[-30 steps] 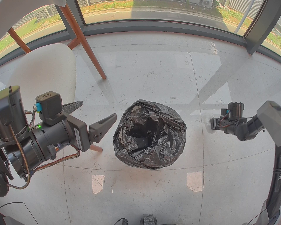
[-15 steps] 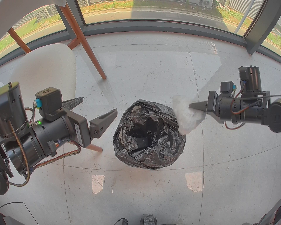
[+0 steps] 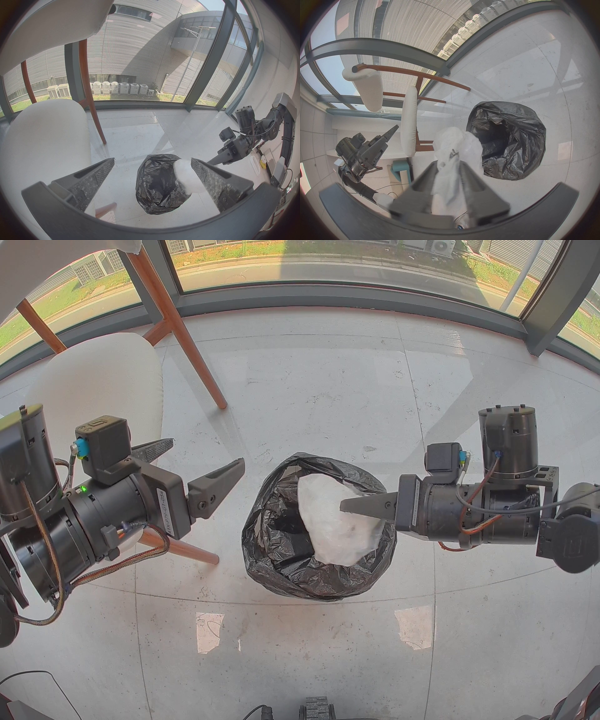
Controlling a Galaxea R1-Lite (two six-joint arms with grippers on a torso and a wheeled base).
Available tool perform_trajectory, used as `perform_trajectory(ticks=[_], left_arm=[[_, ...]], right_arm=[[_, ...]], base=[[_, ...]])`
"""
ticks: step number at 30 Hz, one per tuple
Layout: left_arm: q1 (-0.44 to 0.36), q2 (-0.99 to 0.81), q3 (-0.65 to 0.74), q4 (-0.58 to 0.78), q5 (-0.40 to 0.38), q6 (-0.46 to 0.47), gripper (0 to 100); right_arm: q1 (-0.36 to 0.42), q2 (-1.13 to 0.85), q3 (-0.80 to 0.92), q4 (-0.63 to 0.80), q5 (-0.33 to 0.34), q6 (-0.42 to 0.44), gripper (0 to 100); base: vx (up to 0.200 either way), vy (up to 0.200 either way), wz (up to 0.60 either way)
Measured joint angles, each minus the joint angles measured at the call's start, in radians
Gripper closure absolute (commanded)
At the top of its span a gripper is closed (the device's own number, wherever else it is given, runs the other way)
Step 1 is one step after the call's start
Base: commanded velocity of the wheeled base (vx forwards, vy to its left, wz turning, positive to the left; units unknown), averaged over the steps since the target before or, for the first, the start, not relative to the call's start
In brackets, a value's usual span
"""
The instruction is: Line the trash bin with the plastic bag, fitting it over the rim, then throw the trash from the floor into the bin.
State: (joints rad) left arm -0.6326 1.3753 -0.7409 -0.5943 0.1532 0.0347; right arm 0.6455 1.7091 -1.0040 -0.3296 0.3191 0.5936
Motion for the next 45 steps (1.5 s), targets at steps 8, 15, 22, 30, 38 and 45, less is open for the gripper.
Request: perform_trajectory(ticks=[8, 15, 22, 30, 38, 45], left_arm=[[0.008, 0.002, -0.004, 0.0, 0.0, 0.0, 0], [0.008, 0.003, -0.009, 0.001, 0.0, 0.0, 0], [0.008, 0.004, -0.014, 0.001, 0.0, 0.001, 0], [0.011, 0.015, -0.027, 0.0, 0.0, 0.001, 0], [0.013, 0.024, -0.038, 0.0, 0.0, -0.001, 0], [0.013, 0.026, -0.04, 0.0, 0.0, -0.002, 0]], right_arm=[[-0.049, 0.044, -0.051, -0.01, -0.022, -0.055, 0], [-0.103, 0.109, -0.109, -0.012, -0.067, -0.147, 0], [-0.098, 0.186, -0.17, -0.013, -0.072, -0.096, 0], [-0.084, 0.278, -0.213, -0.014, -0.073, -0.091, 0], [-0.09, 0.379, -0.248, -0.115, -0.079, -0.094, 0], [-0.101, 0.441, -0.318, -0.147, -0.097, -0.11, 0]], base=[[0.0, 0.0, 0.0], [0.0, 0.0, 0.0], [0.0, 0.0, 0.0], [0.0, 0.0, 0.0], [0.0, 0.0, 0.0], [0.0, 0.0, 0.0]])
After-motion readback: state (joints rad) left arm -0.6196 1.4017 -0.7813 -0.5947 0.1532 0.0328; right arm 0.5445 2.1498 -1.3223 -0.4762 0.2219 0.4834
